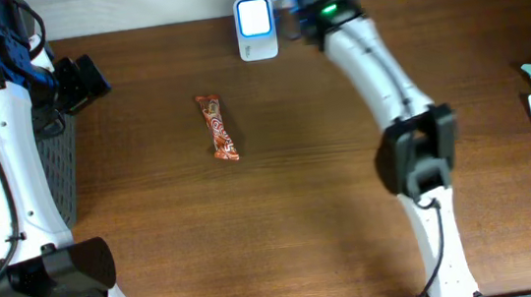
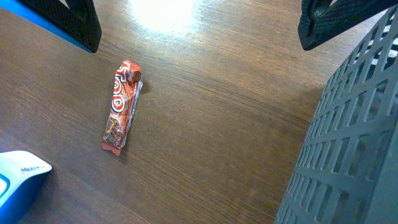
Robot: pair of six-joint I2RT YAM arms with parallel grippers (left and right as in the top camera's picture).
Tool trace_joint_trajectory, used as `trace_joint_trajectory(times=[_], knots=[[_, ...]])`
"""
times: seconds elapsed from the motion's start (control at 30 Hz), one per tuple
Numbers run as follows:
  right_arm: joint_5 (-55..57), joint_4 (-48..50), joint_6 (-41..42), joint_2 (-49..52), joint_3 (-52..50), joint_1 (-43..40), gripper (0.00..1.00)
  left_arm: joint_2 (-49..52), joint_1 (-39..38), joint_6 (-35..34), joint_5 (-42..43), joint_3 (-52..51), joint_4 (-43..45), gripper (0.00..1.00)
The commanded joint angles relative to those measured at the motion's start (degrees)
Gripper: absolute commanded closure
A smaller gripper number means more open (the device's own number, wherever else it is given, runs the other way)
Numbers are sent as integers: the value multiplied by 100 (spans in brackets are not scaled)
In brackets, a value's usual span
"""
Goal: Scan the item barcode
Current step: 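Hold the tissue pack at the scanner, then carry it right and release, then reach the right gripper to the red candy bar and grasp it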
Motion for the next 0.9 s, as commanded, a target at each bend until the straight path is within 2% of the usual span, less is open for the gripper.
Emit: trace_joint_trajectory(times=[0.0, 0.1, 0.23, 0.3, 0.33, 0.37, 0.43, 0.47, 0.5, 0.53, 0.63, 0.73, 0.87], knots=[[669, -741, 1207, -581, 59, -1187, 96, -96, 35, -37, -4, -4, -7, 1], [656, -1668, 1967, -474, -37, -2485, 96, -96, 35, -37, -2, -4, -7, 1], [323, -1893, 1978, -280, -149, -3757, 96, -96, 33, -37, -4, -4, -7, 1], [70, -1906, 1980, -249, -162, -4109, 96, -96, 33, -37, -2, -4, -7, 1], [-11, -1895, 1978, -249, -162, -4251, 78, -96, 33, -37, -2, -4, -7, 1], [-13, -1904, 1974, -251, -162, -4336, 65, -96, 33, -37, -2, -4, -7, 1], [-289, -1915, 1762, -249, -162, -4360, 56, -96, 35, -37, -2, -4, -4, 1], [-710, -1906, 1615, -251, -162, -4325, 36, -96, 33, -37, -2, -4, -4, 1], [-984, -1902, 1609, -251, -162, -4299, 21, -96, 35, -37, -2, -4, -7, 1], [-1263, -1902, 1609, -251, -162, -4264, 17, -96, 33, -37, -2, -4, -4, 1], [-3018, -1923, 1427, -251, -162, -4006, 17, -96, 35, -37, -2, -4, -4, 1], [-5847, -2236, 654, -251, -162, -3370, 17, -96, 33, -37, -2, -4, -4, 1], [-6223, -2586, 142, -251, -162, -2302, 17, -96, 33, -37, -2, -4, -7, 1]])
